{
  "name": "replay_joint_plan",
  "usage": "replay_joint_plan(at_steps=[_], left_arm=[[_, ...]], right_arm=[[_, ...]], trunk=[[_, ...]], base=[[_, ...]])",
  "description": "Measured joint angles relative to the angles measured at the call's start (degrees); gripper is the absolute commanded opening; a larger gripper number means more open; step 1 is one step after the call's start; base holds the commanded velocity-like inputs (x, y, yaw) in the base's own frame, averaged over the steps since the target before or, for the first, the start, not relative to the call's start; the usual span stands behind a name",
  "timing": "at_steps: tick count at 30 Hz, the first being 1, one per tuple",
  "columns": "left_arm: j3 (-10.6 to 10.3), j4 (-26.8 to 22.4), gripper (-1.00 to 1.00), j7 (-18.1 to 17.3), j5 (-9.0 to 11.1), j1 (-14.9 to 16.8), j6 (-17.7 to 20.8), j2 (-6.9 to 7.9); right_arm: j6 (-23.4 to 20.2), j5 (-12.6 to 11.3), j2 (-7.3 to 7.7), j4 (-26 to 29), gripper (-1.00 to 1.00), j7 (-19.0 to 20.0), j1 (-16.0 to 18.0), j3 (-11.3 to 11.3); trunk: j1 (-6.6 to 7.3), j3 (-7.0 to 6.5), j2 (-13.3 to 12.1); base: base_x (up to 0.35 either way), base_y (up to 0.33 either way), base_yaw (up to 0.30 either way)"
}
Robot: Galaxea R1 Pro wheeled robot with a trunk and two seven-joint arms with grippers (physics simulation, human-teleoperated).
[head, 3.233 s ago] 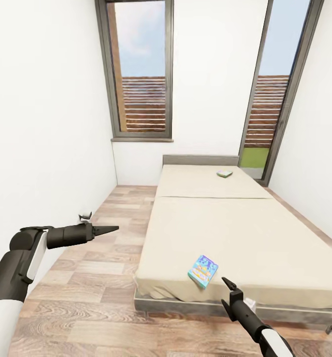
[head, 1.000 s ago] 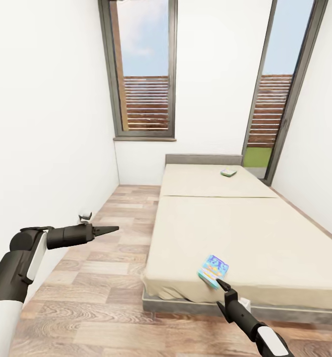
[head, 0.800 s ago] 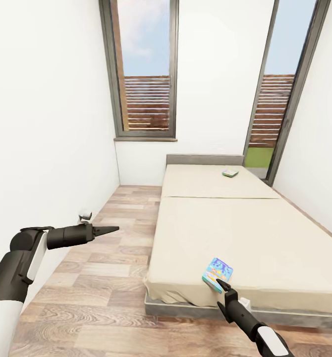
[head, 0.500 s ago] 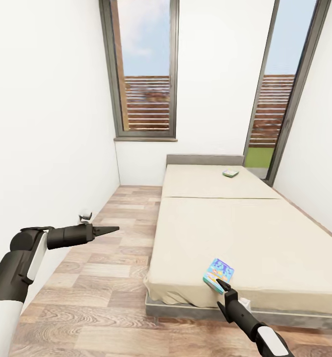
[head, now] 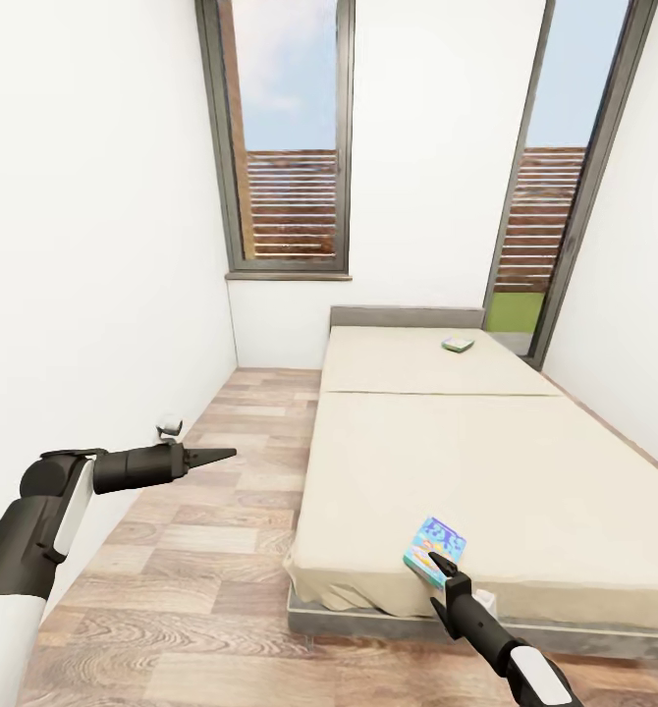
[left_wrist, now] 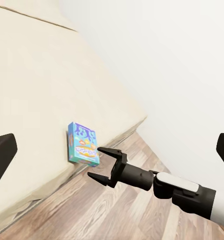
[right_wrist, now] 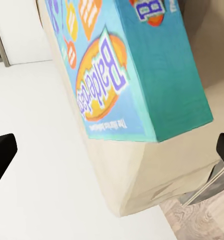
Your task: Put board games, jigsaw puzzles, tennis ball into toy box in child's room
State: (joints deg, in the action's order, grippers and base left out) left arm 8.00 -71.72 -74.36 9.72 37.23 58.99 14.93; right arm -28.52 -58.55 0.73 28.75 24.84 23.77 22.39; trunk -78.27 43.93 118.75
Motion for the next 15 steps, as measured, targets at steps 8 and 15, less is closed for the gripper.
replay_joint_plan(at_steps=[8,15], left_arm=[[0.0,0.0,1.00,0.0,0.0,0.0,0.0,0.00],[0.0,0.0,1.00,0.0,0.0,0.0,0.0,0.00]], right_arm=[[0.0,-0.1,0.00,0.0,1.00,0.0,0.0,0.0],[0.1,-0.1,0.00,0.0,1.00,0.0,0.0,0.0]], trunk=[[-0.01,0.00,0.0],[-0.02,0.00,0.0]], base=[[0.084,-0.031,0.000],[0.013,-0.005,0.000]])
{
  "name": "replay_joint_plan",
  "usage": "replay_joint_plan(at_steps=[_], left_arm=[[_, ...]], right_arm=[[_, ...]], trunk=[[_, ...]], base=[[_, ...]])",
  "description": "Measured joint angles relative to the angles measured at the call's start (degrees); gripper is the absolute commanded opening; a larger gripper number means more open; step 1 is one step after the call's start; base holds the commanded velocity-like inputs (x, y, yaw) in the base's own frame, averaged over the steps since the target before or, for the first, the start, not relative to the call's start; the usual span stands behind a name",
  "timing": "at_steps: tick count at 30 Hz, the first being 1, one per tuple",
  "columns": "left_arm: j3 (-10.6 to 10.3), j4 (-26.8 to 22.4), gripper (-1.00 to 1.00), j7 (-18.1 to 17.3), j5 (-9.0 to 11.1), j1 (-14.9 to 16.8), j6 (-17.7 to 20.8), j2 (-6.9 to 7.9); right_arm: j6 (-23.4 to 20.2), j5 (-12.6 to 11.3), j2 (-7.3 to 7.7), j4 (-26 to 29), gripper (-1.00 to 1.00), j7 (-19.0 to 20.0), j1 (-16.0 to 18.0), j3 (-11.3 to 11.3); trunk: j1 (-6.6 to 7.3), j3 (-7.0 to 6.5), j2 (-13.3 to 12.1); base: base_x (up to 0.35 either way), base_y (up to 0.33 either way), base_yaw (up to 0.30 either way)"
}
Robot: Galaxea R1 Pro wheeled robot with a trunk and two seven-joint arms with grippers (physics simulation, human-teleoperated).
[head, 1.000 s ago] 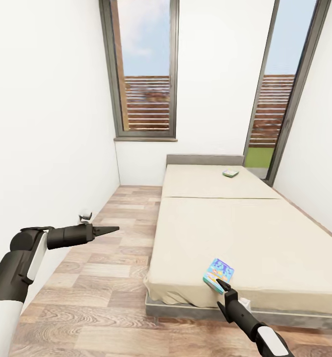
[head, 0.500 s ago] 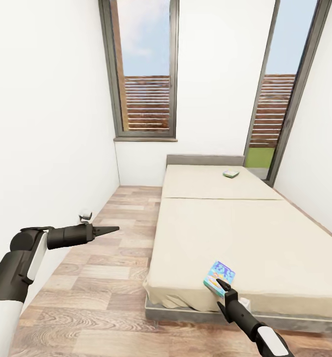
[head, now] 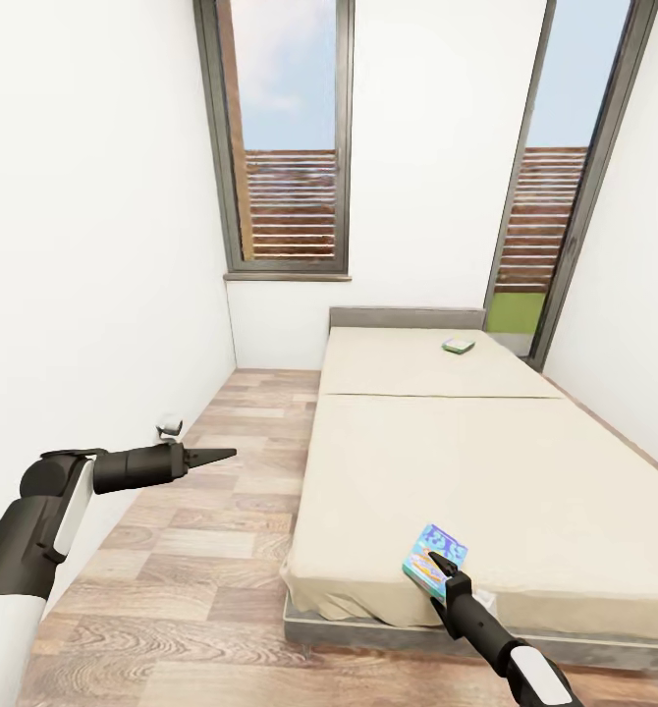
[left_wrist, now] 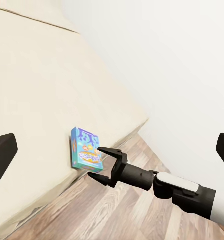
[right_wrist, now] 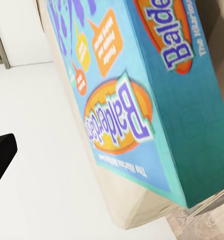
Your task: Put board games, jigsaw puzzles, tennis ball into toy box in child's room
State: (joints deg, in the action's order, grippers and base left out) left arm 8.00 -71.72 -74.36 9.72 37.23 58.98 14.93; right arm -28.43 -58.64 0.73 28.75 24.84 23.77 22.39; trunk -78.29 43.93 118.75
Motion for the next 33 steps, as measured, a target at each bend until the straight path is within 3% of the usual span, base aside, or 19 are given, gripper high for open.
replay_joint_plan(at_steps=[20,21,33], left_arm=[[0.0,0.0,1.00,0.0,0.0,0.0,0.0,-0.05],[0.0,0.0,1.00,0.0,0.0,0.0,0.0,-0.06],[0.1,0.2,1.00,0.0,0.1,0.0,0.0,0.03]], right_arm=[[0.0,0.1,0.00,0.0,1.00,0.0,0.0,0.0],[0.0,0.1,0.00,0.0,-1.00,0.0,0.0,0.0],[-0.1,-0.1,0.00,0.0,-1.00,0.4,0.0,0.1]], trunk=[[0.00,0.00,0.0],[0.00,0.00,0.0],[0.00,0.00,0.0]], base=[[0.001,0.000,0.000],[0.000,0.000,0.000],[0.000,0.000,0.000]])
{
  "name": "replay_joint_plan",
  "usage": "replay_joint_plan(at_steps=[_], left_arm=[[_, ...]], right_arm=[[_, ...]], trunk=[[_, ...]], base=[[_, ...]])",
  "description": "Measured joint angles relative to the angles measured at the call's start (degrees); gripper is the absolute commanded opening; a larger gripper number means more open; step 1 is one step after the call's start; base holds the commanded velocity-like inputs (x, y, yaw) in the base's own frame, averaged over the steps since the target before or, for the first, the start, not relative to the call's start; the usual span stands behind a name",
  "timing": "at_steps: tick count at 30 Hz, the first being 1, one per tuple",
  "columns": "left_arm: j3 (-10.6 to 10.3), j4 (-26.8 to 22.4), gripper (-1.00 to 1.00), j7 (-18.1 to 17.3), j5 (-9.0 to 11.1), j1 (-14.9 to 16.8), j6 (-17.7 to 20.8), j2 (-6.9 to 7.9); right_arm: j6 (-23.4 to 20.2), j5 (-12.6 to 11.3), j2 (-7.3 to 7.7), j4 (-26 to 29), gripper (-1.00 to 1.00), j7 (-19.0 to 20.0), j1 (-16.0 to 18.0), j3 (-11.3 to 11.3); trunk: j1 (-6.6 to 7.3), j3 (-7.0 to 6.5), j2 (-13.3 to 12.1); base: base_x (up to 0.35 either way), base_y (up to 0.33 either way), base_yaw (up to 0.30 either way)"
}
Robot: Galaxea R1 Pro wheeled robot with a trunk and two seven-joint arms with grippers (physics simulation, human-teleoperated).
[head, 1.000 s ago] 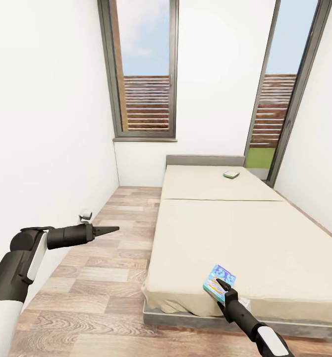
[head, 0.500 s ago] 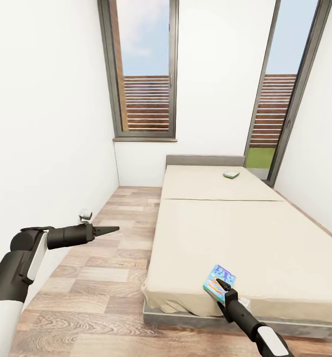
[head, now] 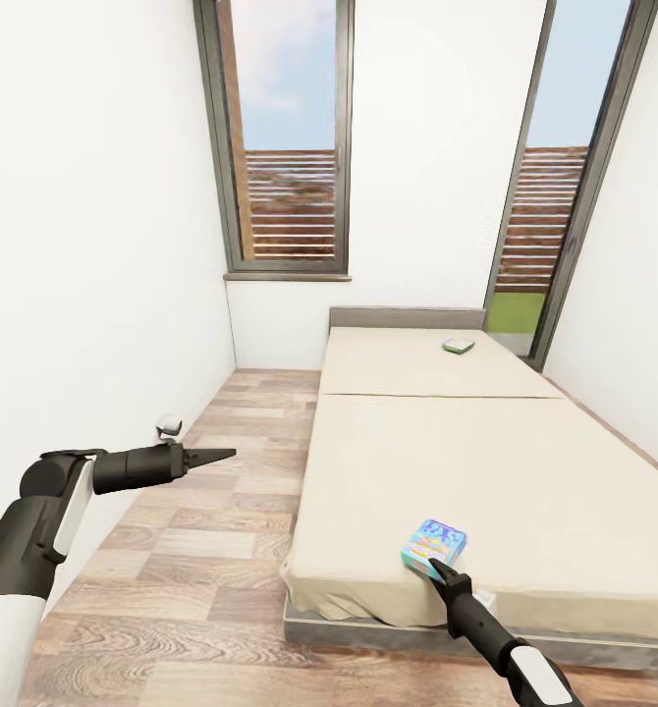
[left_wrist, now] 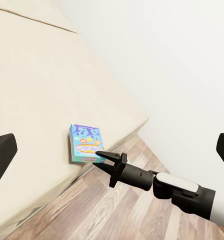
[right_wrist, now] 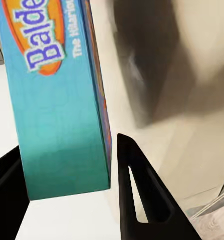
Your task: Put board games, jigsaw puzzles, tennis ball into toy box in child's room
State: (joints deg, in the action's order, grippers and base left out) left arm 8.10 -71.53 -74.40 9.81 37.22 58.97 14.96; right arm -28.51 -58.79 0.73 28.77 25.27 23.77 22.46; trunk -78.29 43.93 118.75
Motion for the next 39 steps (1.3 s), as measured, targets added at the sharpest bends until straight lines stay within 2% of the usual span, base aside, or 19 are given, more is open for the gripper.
replay_joint_plan(at_steps=[29,36,39], left_arm=[[0.0,0.2,1.00,0.4,-0.4,0.1,0.5,-0.03],[0.0,0.3,1.00,0.6,-0.5,0.1,0.3,-0.07],[0.0,0.3,1.00,0.6,-0.5,0.1,0.2,-0.06]], right_arm=[[0.1,-0.1,0.04,0.6,-1.00,0.8,0.0,-0.1],[-0.2,-0.1,0.16,3.1,-1.00,1.6,0.3,-0.2],[-0.3,0.0,0.50,4.4,-1.00,1.8,0.3,-1.3]], trunk=[[6.37,-5.20,-11.6],[7.90,-6.46,-14.4],[8.56,-7.00,-15.6]], base=[[0.000,0.000,0.000],[0.000,0.000,0.000],[0.000,0.000,0.000]])
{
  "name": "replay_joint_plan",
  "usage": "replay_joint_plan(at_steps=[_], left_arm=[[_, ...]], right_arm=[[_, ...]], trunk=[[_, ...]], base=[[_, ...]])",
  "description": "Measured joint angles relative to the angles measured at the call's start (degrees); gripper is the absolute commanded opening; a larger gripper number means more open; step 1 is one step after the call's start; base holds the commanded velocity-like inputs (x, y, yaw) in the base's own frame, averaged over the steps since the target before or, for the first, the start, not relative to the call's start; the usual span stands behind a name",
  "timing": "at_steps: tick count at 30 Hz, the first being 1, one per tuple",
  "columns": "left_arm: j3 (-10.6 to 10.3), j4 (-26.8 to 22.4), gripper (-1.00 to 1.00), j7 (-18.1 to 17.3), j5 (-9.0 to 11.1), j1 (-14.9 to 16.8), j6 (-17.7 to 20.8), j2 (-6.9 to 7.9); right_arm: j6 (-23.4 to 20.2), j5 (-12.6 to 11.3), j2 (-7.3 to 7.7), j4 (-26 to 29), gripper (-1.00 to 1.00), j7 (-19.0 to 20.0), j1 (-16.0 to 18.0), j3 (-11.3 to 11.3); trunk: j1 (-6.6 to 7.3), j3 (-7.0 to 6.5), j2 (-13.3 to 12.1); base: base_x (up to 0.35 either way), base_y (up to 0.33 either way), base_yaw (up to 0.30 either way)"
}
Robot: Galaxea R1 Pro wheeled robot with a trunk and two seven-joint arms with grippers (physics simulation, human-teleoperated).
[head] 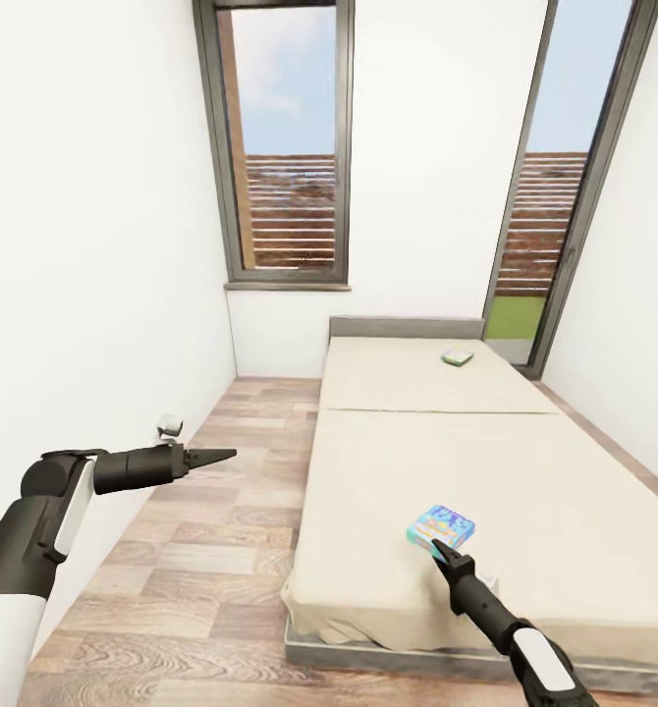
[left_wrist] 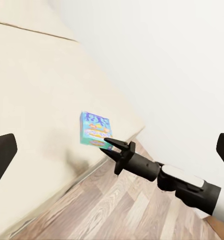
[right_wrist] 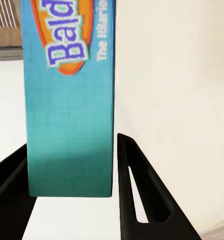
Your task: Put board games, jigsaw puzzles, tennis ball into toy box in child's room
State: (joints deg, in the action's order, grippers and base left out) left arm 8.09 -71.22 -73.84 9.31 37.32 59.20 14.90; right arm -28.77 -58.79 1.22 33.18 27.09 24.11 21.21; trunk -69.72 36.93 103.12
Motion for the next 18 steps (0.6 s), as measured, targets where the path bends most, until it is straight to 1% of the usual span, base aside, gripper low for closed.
replay_joint_plan(at_steps=[4,10,14,17,18], left_arm=[[0.0,0.0,1.00,0.1,0.0,0.0,0.0,0.00],[0.0,0.0,1.00,0.1,0.0,0.1,0.0,0.00],[0.0,0.0,1.00,0.1,0.0,0.1,0.0,0.02],[0.0,0.0,1.00,0.1,0.0,0.1,0.0,0.03],[0.0,0.0,1.00,0.1,-0.1,0.1,0.0,0.02]], right_arm=[[-1.3,0.2,0.49,0.7,-1.00,0.1,0.0,-1.2],[-2.9,0.2,0.60,2.3,-1.00,0.2,0.0,-1.6],[-3.0,0.4,0.57,2.7,-1.00,1.7,0.0,-1.7],[-3.0,0.7,0.74,3.0,-1.00,2.3,0.0,-2.5],[-3.1,0.5,0.82,3.9,-1.00,2.4,0.0,-3.2]], trunk=[[0.88,-0.72,-1.6],[2.20,-1.79,-4.0],[3.08,-2.51,-5.6],[3.73,-3.05,-6.8],[3.95,-3.23,-7.2]], base=[[0.000,0.000,0.000],[0.000,0.000,0.000],[0.000,0.000,0.000],[0.000,0.000,0.000],[0.000,0.000,0.000]])
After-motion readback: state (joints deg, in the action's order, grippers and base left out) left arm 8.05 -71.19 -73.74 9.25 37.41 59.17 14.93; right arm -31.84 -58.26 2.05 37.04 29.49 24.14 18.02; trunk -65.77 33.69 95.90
